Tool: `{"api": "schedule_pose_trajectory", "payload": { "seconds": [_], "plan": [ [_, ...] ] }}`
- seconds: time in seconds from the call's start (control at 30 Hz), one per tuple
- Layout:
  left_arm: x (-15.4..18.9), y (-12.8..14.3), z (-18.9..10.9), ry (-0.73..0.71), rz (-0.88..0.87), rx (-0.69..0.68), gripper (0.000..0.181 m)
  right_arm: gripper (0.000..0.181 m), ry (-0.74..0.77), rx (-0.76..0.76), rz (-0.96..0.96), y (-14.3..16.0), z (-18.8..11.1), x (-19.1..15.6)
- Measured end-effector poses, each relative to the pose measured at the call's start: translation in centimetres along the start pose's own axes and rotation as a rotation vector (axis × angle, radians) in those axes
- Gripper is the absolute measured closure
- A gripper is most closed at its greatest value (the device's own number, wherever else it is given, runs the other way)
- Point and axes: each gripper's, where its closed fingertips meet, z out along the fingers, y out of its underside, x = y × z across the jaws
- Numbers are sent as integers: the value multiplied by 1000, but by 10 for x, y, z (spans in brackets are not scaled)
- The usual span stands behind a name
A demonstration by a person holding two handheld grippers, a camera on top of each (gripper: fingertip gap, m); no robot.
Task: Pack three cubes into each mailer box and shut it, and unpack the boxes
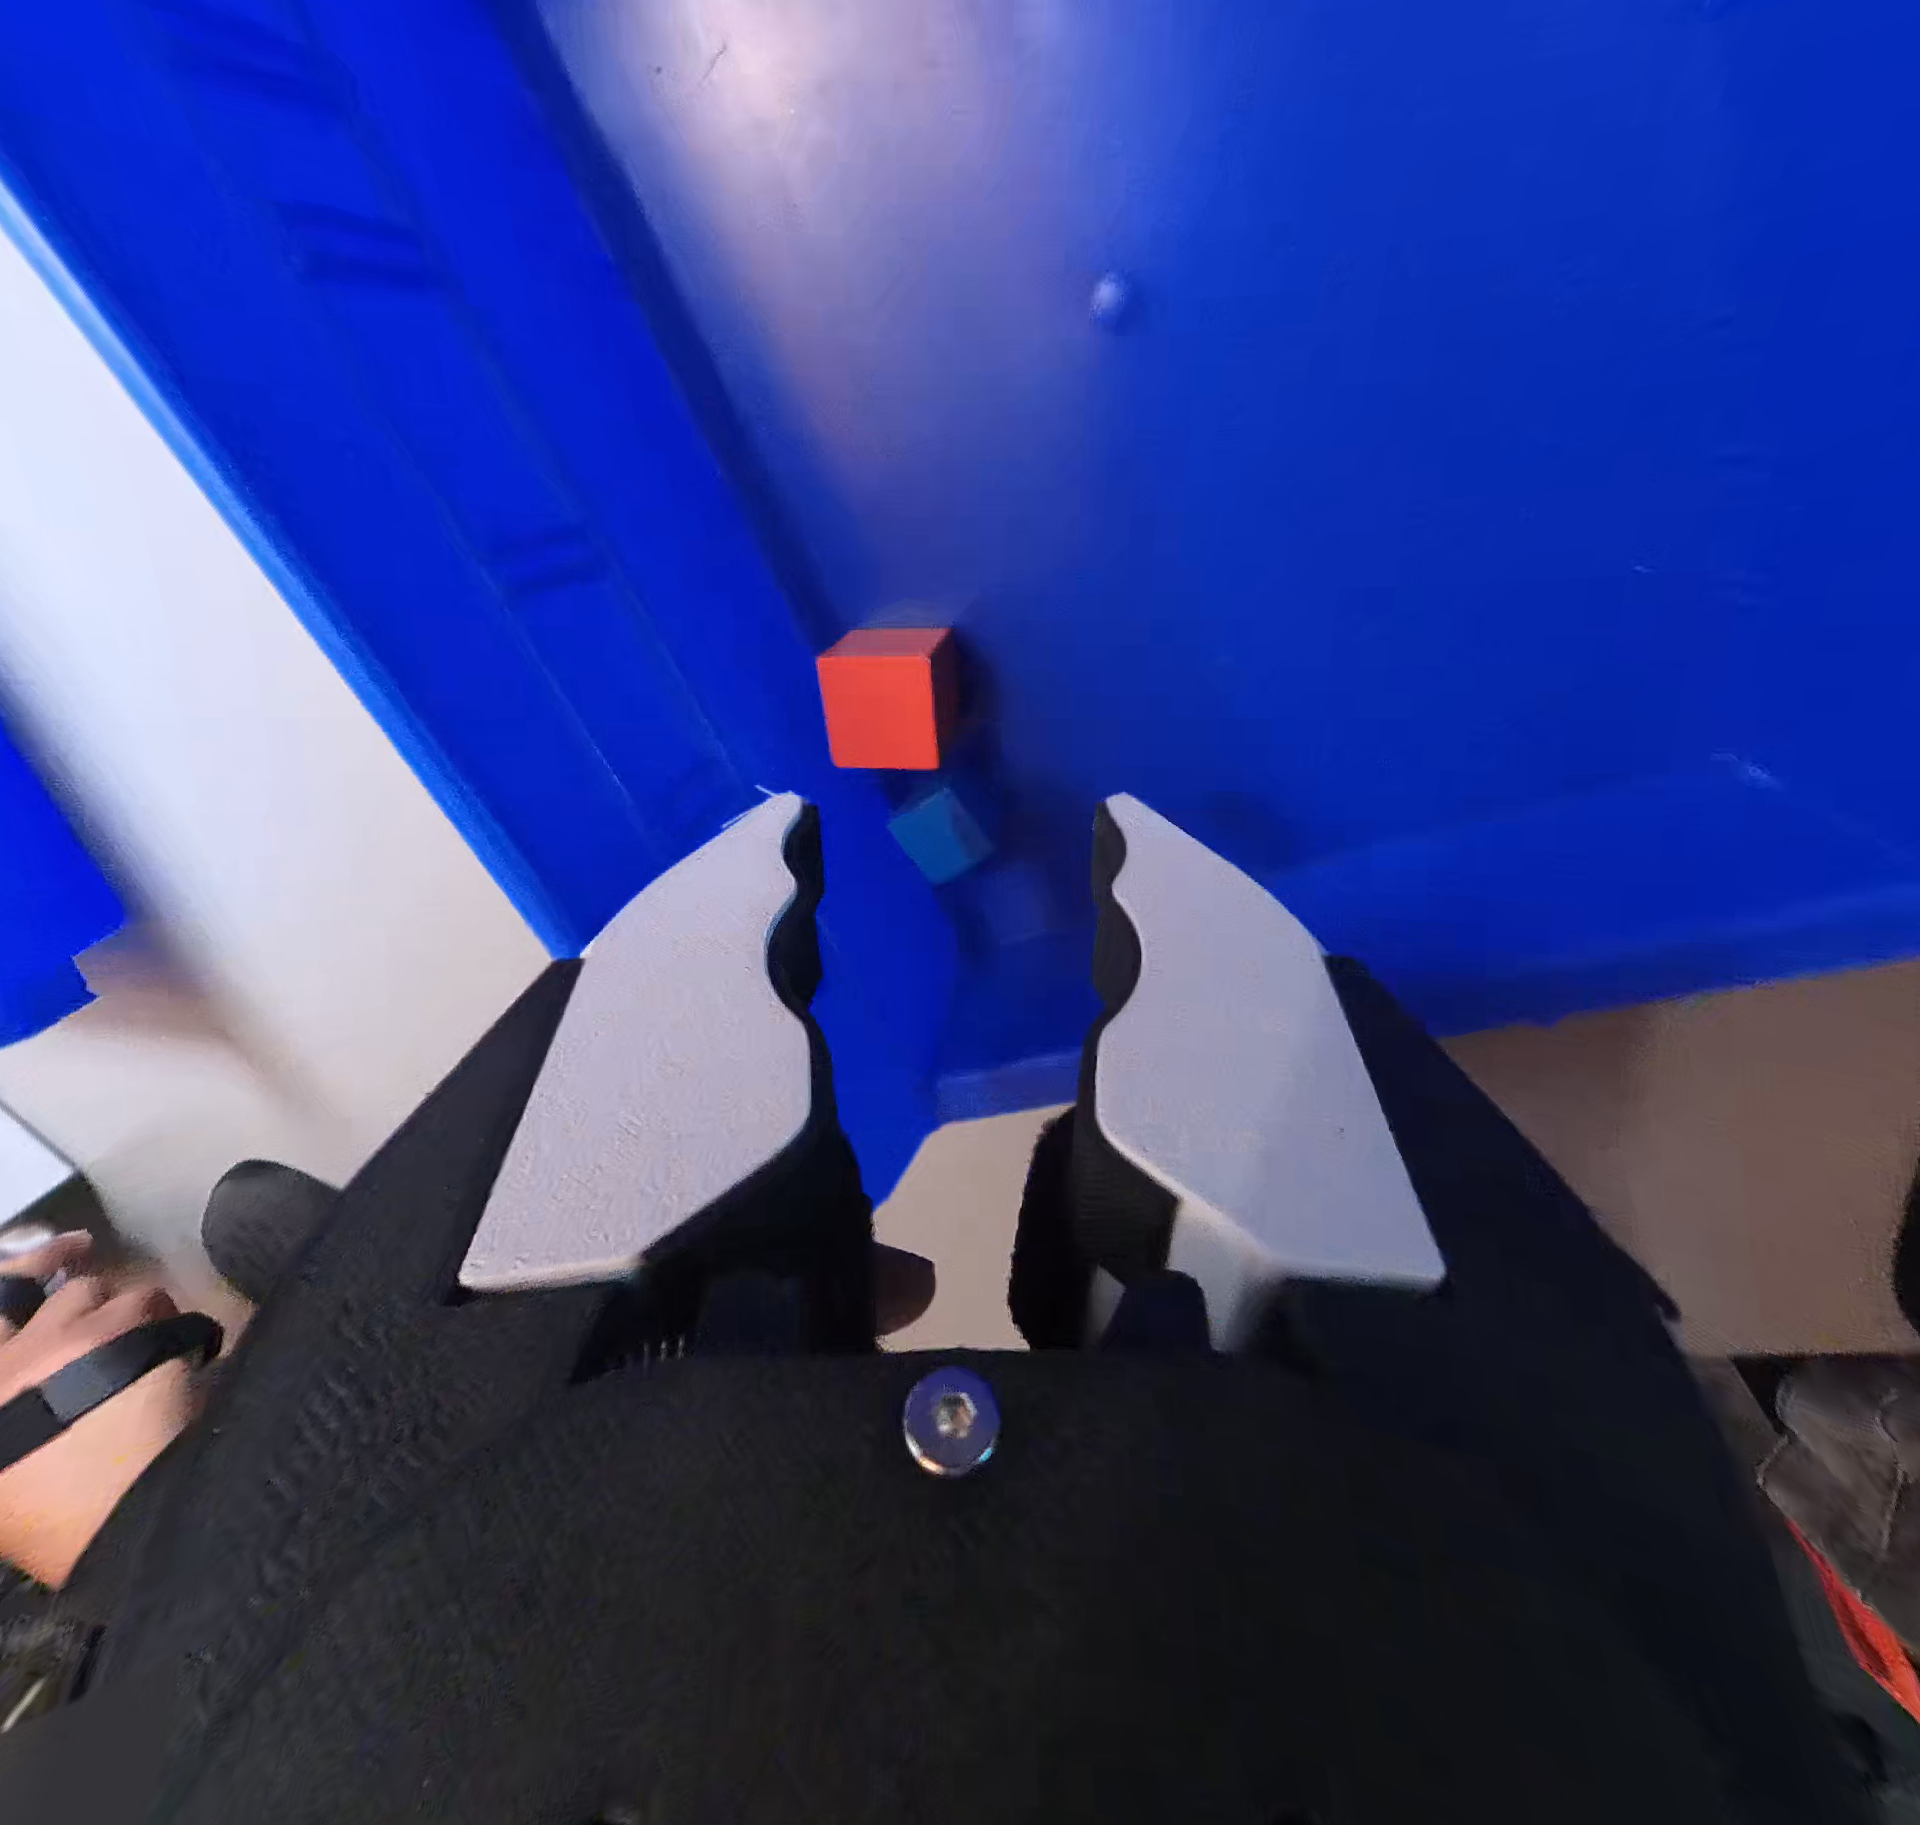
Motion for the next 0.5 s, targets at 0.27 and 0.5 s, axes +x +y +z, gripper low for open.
{"api": "schedule_pose_trajectory", "payload": {
  "seconds": [0.27, 0.5],
  "plan": [
    [-8, 3, 34, -45, -20, -125, 131, 77, -23, -4, 9, 1, 0, -3],
    [15, -5, 35, 62, 22, -84, 140, 77, -21, -16, -9, 3, 0, -4]
  ]
}}
